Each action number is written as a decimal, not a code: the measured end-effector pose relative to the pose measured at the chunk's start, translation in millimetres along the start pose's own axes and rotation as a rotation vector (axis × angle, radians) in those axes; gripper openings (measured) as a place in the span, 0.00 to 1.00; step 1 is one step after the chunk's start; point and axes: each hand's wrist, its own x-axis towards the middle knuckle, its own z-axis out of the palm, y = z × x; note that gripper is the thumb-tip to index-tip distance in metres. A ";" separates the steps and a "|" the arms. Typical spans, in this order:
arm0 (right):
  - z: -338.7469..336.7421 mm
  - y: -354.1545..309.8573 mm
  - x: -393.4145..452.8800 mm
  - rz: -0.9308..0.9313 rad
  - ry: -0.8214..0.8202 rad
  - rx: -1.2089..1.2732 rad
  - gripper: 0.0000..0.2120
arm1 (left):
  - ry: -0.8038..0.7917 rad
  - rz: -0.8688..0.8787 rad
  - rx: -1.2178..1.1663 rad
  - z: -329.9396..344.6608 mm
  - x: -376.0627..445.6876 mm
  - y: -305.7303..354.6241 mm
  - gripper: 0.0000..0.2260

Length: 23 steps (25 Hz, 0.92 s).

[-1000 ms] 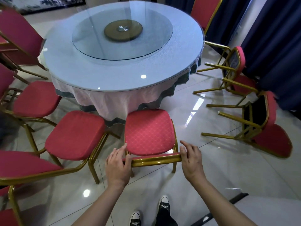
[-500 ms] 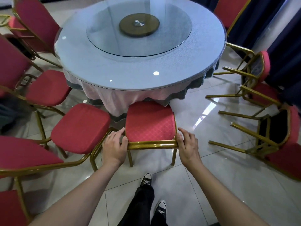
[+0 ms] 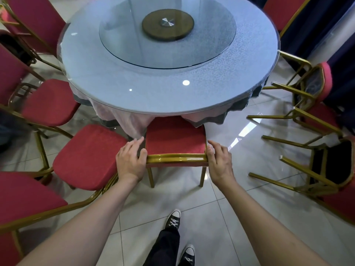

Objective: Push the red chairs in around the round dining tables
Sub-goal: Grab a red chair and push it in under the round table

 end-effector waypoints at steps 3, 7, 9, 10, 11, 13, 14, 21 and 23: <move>16.0 -12.8 11.2 -0.059 0.051 0.000 0.32 | 0.007 0.005 -0.006 -9.7 28.0 -7.8 0.33; 24.5 -25.2 20.0 -0.066 0.137 0.039 0.32 | 0.011 -0.016 -0.030 -14.7 42.5 -7.6 0.33; 25.7 -23.4 15.2 -0.070 0.153 0.055 0.30 | 0.005 -0.026 -0.038 -13.4 35.1 -8.8 0.33; 27.4 -20.4 9.4 -0.074 0.161 0.057 0.29 | 0.000 -0.026 -0.041 -12.3 27.5 -10.9 0.32; 29.9 -16.2 2.6 -0.080 0.165 0.059 0.28 | -0.005 -0.024 -0.043 -11.0 18.5 -13.5 0.32; 31.3 -9.1 -7.6 -0.093 0.173 0.053 0.28 | -0.008 -0.024 -0.048 -8.7 3.2 -16.2 0.31; 30.3 -6.4 -6.8 -0.100 0.175 0.051 0.27 | 0.002 -0.033 -0.049 -6.8 1.1 -15.0 0.31; 17.8 6.7 -0.8 -0.129 0.168 0.045 0.26 | 0.046 -0.060 -0.056 5.2 -10.9 -5.3 0.30; 17.9 7.3 1.9 -0.127 0.166 0.044 0.26 | 0.046 -0.052 -0.049 4.1 -8.3 -3.9 0.31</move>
